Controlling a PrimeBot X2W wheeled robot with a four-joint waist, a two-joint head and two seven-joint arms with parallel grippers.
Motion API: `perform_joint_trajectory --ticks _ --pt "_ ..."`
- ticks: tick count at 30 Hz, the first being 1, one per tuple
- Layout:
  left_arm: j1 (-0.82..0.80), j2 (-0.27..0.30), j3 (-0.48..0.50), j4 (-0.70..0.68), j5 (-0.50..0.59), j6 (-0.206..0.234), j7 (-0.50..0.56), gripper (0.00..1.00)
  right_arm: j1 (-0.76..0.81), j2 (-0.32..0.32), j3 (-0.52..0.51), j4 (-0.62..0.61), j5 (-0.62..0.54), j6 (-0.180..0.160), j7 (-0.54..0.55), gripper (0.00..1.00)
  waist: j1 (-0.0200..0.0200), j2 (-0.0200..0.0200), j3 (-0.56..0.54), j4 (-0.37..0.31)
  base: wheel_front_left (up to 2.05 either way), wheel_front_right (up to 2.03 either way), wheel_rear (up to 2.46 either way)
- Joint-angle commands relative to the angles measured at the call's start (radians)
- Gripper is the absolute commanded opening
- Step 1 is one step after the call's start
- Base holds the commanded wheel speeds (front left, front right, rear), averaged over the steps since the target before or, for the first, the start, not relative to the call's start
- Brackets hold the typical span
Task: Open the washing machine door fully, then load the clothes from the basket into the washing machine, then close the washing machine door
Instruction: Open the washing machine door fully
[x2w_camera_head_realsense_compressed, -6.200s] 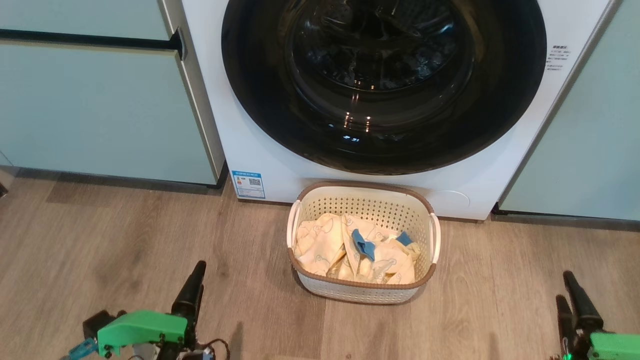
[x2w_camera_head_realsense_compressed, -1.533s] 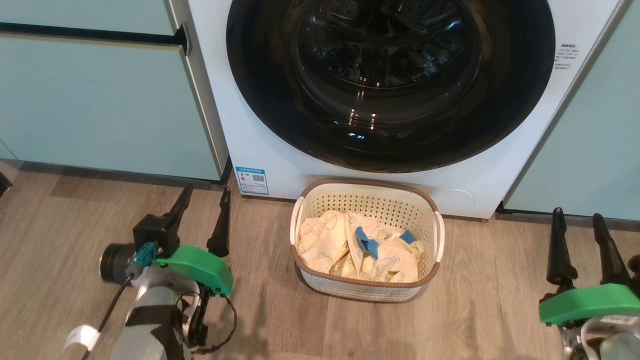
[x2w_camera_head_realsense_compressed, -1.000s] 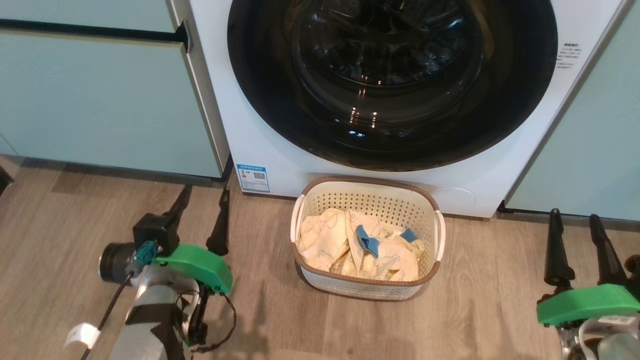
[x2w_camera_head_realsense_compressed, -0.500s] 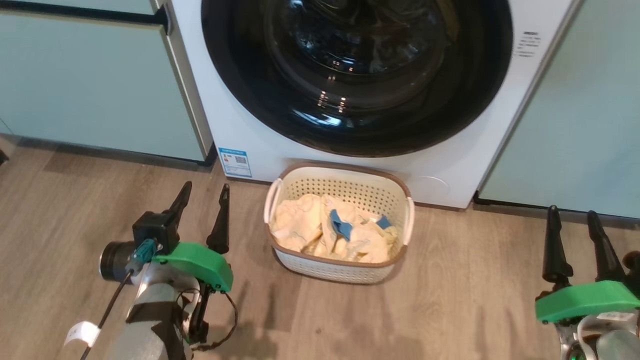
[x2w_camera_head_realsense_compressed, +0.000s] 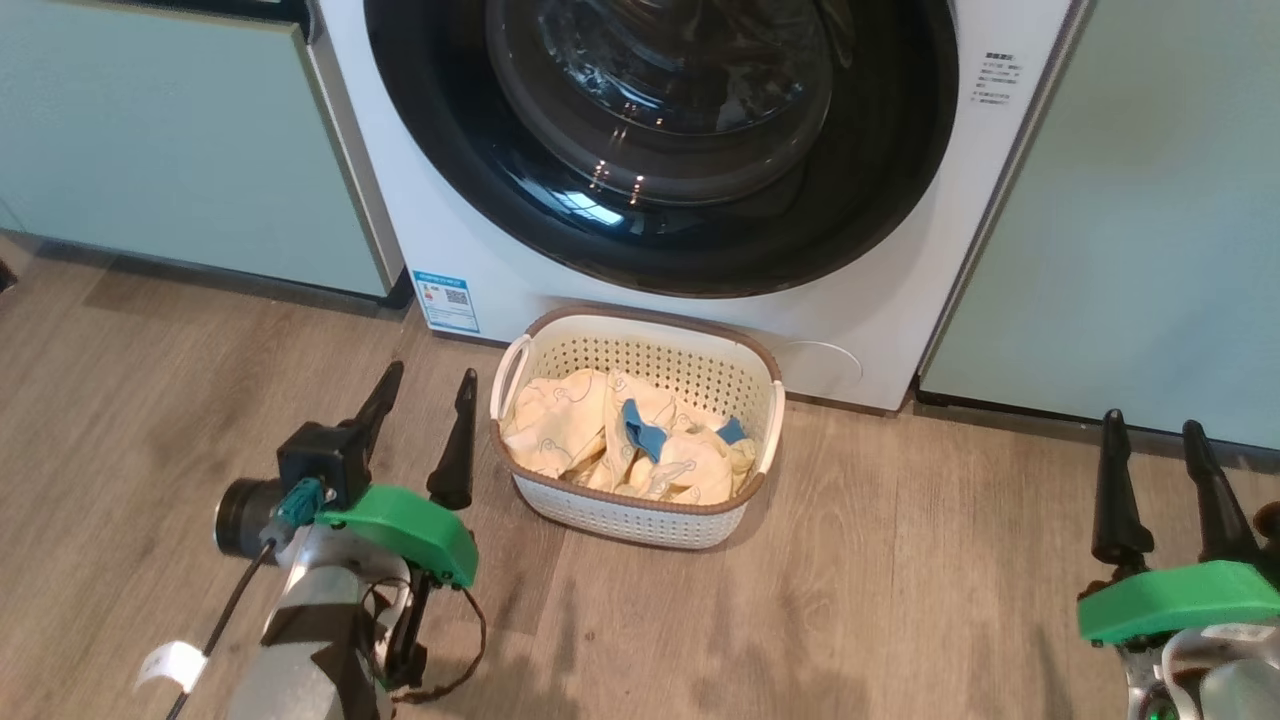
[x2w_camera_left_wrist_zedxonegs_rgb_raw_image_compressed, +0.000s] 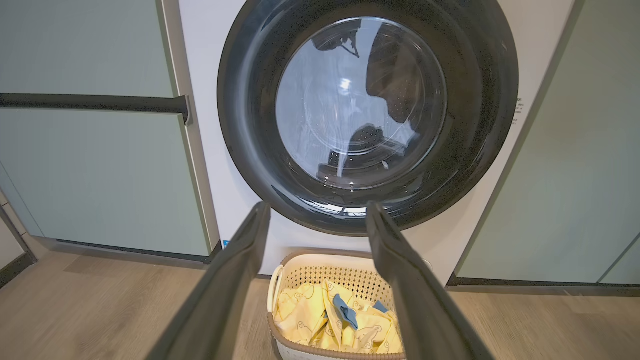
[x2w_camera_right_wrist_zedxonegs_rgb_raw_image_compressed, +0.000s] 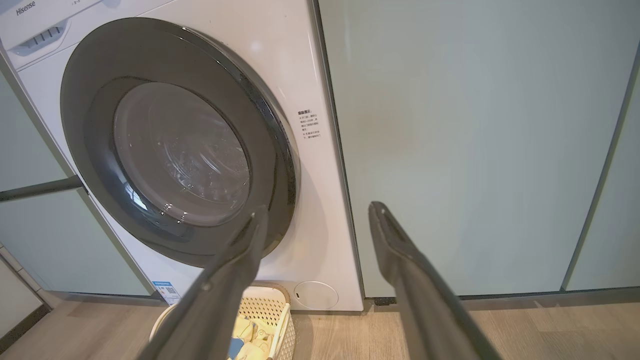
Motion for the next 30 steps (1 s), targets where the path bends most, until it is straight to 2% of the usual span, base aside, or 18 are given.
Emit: perform_joint_trajectory --ticks 1,30 --pt "-0.045 0.023 0.035 -0.035 -0.008 0.0 -0.006 1.0 -0.047 -0.011 0.021 -0.037 0.004 0.005 -0.01 1.0 0.0 -0.0001 0.0 0.0 0.41 0.41 -0.83" --pt "-0.042 0.023 0.039 -0.043 -0.025 0.023 -0.006 1.0 -0.051 -0.011 0.02 -0.049 -0.002 0.005 -0.01 1.0 0.0 -0.0001 0.004 -0.001 0.03 0.03 -0.06"
